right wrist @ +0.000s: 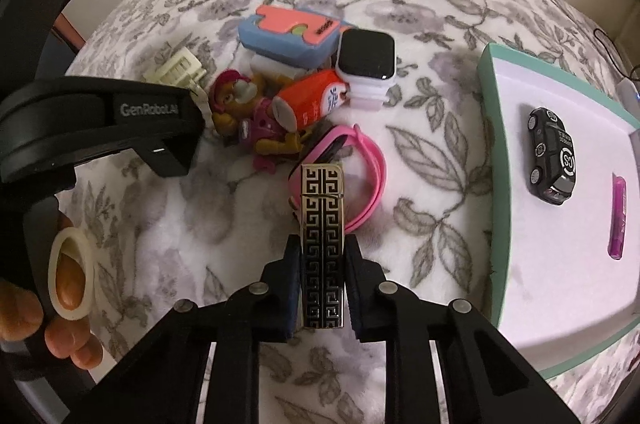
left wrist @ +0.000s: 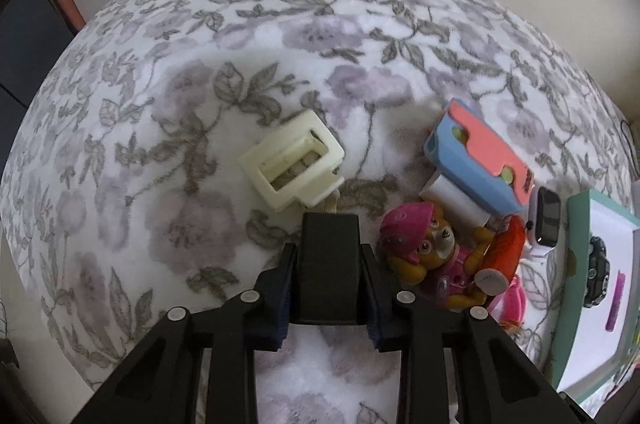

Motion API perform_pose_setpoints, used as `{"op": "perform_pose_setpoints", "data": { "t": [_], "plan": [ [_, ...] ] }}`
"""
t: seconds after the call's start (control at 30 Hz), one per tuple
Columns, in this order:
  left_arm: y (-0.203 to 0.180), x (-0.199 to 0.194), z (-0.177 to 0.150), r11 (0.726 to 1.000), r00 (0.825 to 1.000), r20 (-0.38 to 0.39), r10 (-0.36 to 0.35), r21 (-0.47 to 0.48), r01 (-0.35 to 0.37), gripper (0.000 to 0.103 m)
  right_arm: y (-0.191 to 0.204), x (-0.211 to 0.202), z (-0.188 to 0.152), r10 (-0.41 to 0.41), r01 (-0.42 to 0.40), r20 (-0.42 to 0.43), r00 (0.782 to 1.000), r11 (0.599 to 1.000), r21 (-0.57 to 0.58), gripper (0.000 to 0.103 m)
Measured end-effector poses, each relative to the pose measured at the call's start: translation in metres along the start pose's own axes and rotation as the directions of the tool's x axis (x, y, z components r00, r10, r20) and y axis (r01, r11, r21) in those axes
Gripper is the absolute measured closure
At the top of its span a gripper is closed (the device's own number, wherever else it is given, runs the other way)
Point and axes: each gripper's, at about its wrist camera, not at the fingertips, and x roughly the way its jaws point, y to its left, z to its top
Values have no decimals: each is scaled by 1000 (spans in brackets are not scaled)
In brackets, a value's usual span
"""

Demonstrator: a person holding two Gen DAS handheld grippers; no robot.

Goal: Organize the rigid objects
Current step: 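Grasp the black charger plug with the left tool while the right tool grasps the gold-patterned bar, then lower the charger into the tray with the left tool while the right tool sets the bar beside the lighter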

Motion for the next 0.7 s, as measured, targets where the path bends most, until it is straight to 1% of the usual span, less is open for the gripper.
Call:
{"op": "perform_pose_setpoints", "data": {
  "t": [0.1,0.33,0.5,0.6,0.7],
  "plan": [
    [2,-12,3,1000,1000,23,-9,-13,10,72,-6,-15,1,25,-26,25,999,999,28,82],
    [-1,-54,7,1000,992,122,-30,-4,30,72,-20,-49,2,56,-62,103,993,997,52,82],
    [-10,-81,8,999,981,186,-50,14,48,72,-30,-69,3,42,-53,147,988,996,69,82],
    [-18,-94,6,998,976,208,-60,29,55,73,-42,-72,7,49,-65,154,987,993,102,82],
    [-26,-104,4,997,971,230,-69,46,60,73,-56,-77,7,39,-61,159,986,989,136,82]
  ]
}}
